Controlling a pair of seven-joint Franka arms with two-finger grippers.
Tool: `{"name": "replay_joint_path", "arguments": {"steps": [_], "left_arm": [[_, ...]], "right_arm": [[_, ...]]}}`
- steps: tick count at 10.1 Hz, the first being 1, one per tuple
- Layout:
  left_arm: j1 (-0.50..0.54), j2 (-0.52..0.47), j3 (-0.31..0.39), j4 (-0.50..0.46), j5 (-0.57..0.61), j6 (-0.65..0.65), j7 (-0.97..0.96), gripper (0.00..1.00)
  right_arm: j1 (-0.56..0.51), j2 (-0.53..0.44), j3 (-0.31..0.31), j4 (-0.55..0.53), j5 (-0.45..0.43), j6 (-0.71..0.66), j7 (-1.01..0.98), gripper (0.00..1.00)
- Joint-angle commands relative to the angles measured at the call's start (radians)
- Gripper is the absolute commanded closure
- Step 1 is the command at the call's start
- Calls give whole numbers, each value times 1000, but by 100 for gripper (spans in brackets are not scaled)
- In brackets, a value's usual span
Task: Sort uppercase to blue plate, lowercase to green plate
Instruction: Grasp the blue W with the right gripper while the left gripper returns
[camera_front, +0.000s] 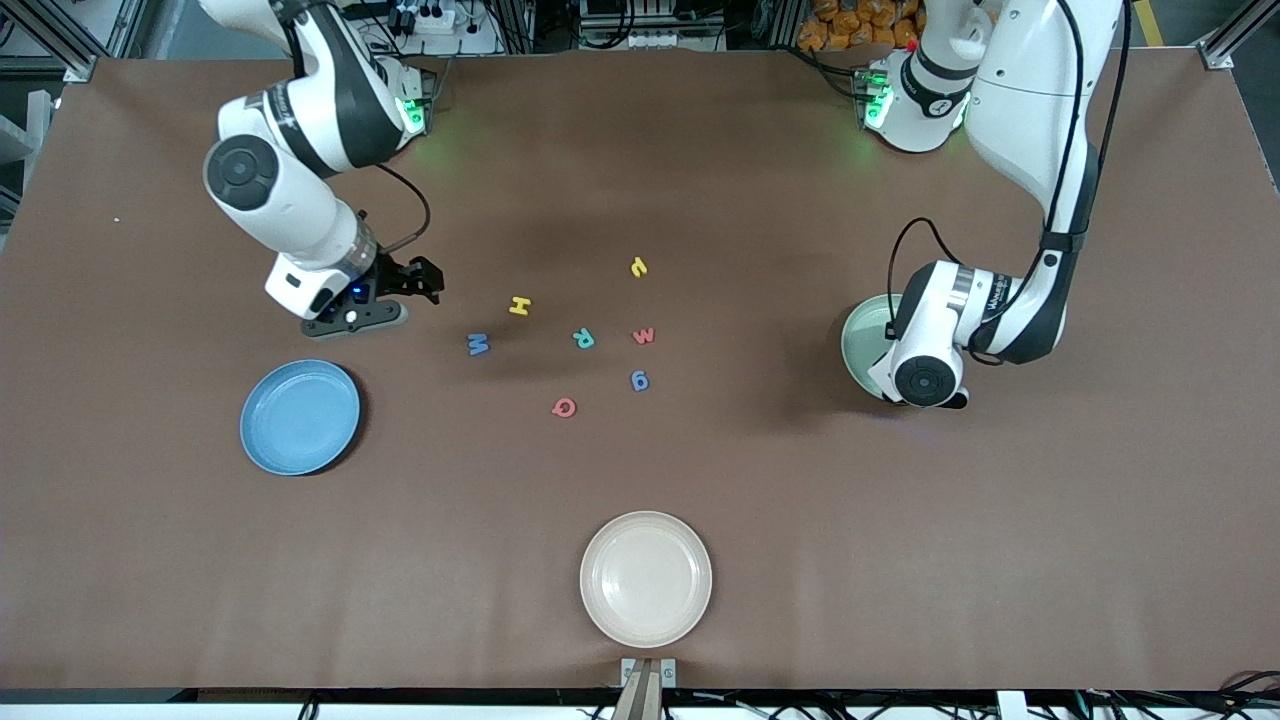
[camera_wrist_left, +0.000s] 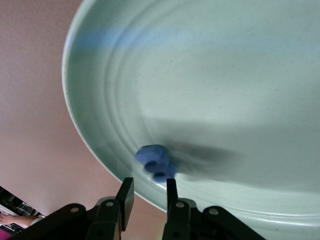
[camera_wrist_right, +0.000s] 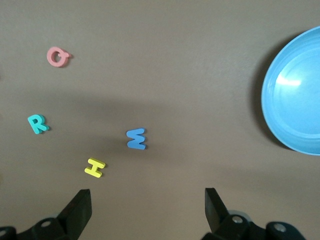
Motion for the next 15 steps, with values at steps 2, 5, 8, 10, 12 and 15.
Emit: {"name": "replay_joint_path", "arguments": {"steps": [2, 5, 8, 10, 12, 15], "left_arm": [[0, -44, 1, -4, 25, -2, 54, 8], [29, -114, -10, -1, -22, -19, 54, 8], [36, -151, -54, 37, -153, -21, 30, 8], [29, -155, -72, 76, -234, -21, -5, 8], [31, -150, -120, 114, -326, -18, -39, 8], [-10, -119, -131, 149, -449, 40, -62, 8]], "right_arm": [[40, 76, -4, -3, 14, 44, 12, 0], [54, 94, -4, -4, 12, 85, -1, 0], [84, 206, 1, -3, 14, 261, 9, 0], [81, 240, 19, -3, 8, 300, -10, 0], [71, 268, 36, -6, 5, 331, -77, 0], [69, 309, 36, -66, 4, 429, -79, 0]]}}
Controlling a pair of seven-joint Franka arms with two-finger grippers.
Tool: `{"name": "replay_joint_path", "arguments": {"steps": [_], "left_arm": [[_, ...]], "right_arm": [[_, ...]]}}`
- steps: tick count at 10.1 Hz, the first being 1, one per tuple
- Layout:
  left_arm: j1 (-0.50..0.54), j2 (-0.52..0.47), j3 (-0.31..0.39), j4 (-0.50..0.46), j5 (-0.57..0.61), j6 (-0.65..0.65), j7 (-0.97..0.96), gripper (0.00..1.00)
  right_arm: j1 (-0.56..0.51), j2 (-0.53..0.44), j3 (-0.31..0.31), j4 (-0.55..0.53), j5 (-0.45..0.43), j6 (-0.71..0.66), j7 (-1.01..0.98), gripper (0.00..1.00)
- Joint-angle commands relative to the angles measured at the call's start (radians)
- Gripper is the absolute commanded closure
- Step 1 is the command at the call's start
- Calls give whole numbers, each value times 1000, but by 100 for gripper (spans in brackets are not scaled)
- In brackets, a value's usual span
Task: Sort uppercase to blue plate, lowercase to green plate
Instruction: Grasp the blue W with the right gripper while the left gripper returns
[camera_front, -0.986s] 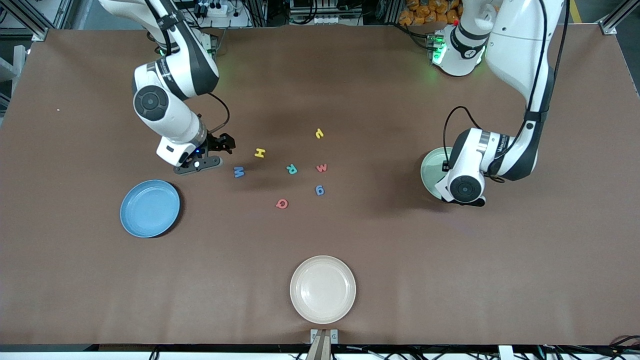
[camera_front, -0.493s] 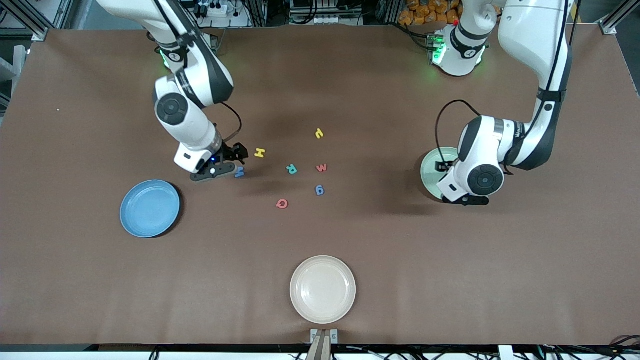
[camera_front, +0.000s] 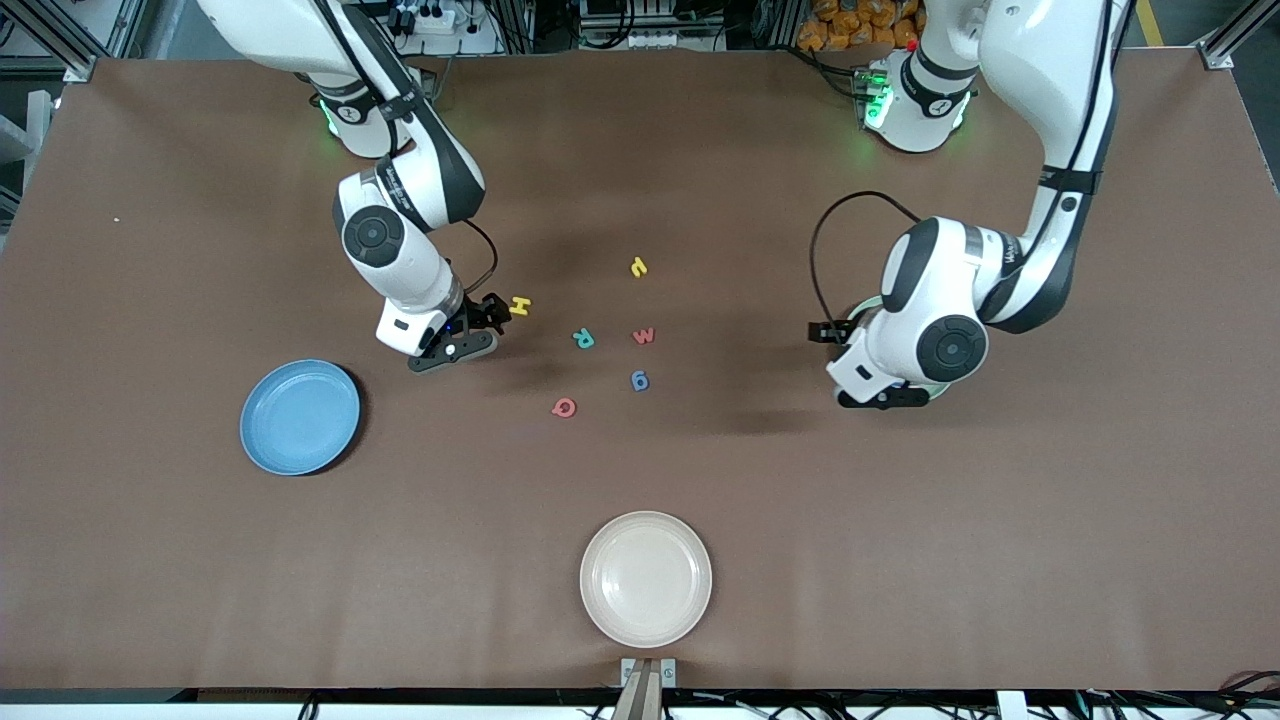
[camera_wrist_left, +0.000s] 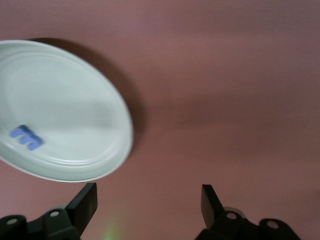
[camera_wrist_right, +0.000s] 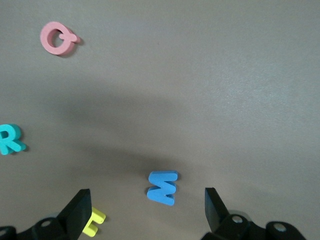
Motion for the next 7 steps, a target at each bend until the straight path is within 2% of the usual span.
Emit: {"name": "replay_joint_path", "arguments": {"steps": [1, 5, 7], "left_arm": [[-28, 27, -1, 27, -97, 76, -56, 8], [-91, 99, -56, 31, -132, 324, -248, 8], [-128, 134, -67, 71, -120, 384, -346, 8]], "right_arm": [[-12, 42, 11, -46, 6, 88, -12, 0], [-11, 102, 11, -44, 11, 142, 2, 0], [-9, 117, 11, -44, 12, 170, 3, 0]]}}
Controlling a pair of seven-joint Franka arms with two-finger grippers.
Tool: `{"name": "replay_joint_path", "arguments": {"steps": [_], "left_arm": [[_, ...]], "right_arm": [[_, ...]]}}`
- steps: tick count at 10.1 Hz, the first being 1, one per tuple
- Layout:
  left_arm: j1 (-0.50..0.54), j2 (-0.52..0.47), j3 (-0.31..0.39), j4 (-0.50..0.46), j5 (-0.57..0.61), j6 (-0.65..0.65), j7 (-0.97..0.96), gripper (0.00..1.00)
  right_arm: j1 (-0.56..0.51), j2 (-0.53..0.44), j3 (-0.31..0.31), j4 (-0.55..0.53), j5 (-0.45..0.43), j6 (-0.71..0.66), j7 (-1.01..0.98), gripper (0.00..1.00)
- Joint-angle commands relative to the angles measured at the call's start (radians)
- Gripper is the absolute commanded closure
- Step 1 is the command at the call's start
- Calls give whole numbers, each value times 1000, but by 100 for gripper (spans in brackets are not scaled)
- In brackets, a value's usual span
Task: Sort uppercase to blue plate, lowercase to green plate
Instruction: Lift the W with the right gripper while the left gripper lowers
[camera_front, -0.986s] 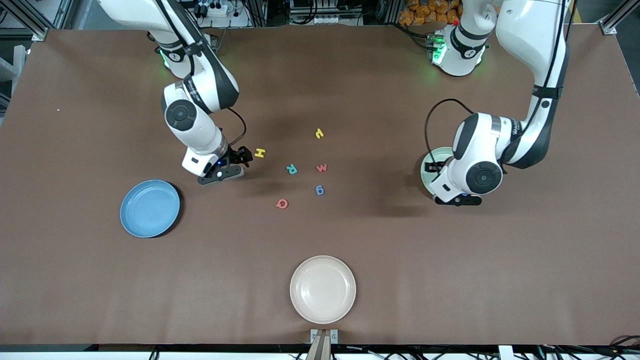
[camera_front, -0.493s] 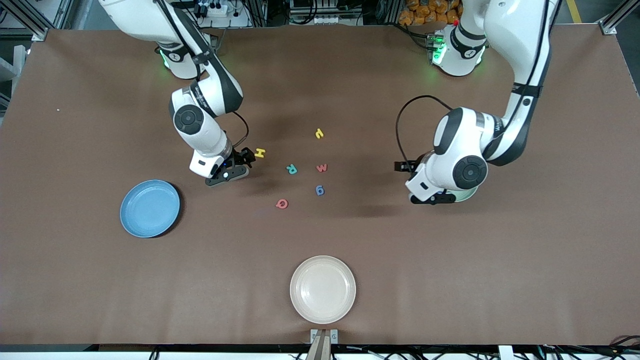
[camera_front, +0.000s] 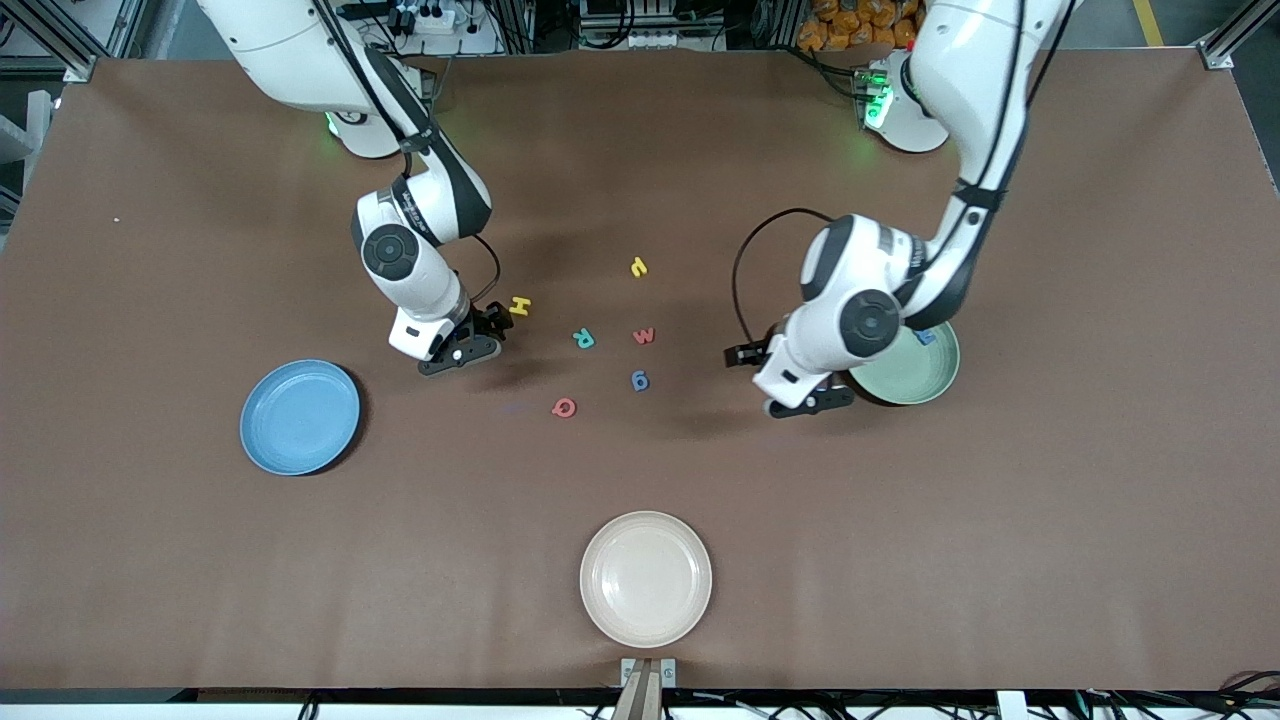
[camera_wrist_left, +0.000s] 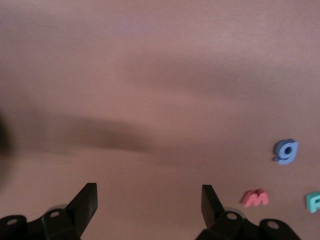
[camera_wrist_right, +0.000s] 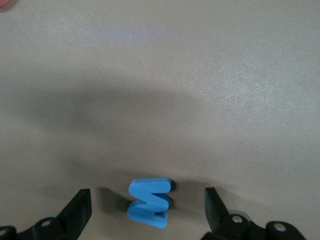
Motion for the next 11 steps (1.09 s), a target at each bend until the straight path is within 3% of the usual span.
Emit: {"name": "replay_joint_path", "arguments": {"steps": [1, 6, 7, 8, 9, 10, 11], "left_arm": [[-56, 61, 1, 101, 10, 26, -136, 8], [-157, 118, -7, 199, 263, 24, -479, 8], [-176, 132, -25, 204, 288, 23, -520, 8], [-200, 135, -26, 204, 324, 23, -556, 8], [-205, 136, -36, 204, 355, 21, -579, 8], [-219, 147, -58, 204, 381, 16, -606, 8], [-228, 167, -64, 213, 398, 16, -629, 8]], "right_arm": [[-8, 19, 10, -3, 14, 33, 3, 0], [1, 8, 10, -18, 14, 26, 23, 0], [3, 7, 10, -21, 12, 27, 23, 8], [9, 5, 10, -29, 12, 32, 21, 57], [12, -1, 10, -38, 11, 34, 21, 92], [15, -13, 10, -44, 11, 32, 15, 100], [15, -27, 10, -44, 11, 24, 8, 100]]}}
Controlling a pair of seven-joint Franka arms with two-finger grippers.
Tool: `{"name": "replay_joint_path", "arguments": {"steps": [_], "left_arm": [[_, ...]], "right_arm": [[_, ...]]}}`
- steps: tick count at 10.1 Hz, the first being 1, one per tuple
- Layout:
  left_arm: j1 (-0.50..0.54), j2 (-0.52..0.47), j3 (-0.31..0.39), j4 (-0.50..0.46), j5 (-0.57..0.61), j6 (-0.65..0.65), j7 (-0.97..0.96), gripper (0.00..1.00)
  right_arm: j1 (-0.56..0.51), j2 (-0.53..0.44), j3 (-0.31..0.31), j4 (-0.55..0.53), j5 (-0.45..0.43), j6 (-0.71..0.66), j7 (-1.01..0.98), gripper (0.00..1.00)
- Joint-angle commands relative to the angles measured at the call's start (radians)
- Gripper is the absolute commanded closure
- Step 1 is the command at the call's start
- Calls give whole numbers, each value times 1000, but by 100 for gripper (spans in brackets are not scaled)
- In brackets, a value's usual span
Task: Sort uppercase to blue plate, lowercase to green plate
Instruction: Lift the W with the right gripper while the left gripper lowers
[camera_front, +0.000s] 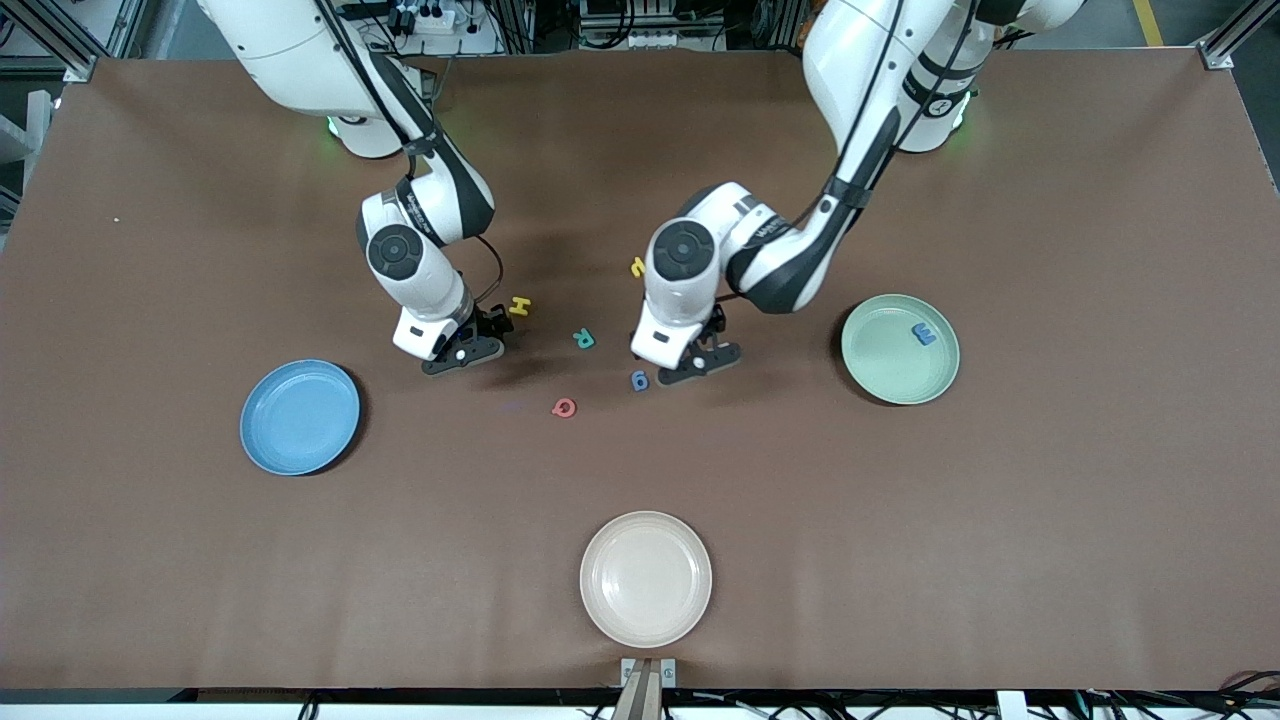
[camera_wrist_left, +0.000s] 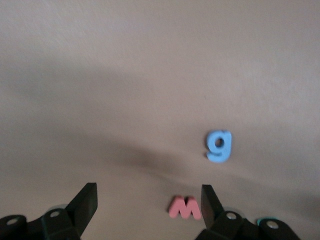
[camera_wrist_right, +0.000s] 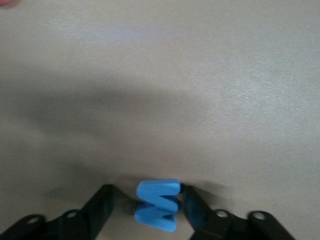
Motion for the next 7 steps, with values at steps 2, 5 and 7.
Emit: {"name": "replay_joint_path", "arguments": {"steps": [2, 5, 7], "left_arm": [[-44, 77, -15, 63, 52, -11, -54, 8], [-55, 117, -17, 110, 47, -9, -55, 10], [-54, 135, -15, 133, 47, -9, -54, 15]], "right_arm": [[-3, -72, 0, -34, 10, -24, -26, 100], [-44, -115, -3, -26, 10, -33, -52, 100], [-126, -150, -6, -5, 9, -79, -130, 100]]}}
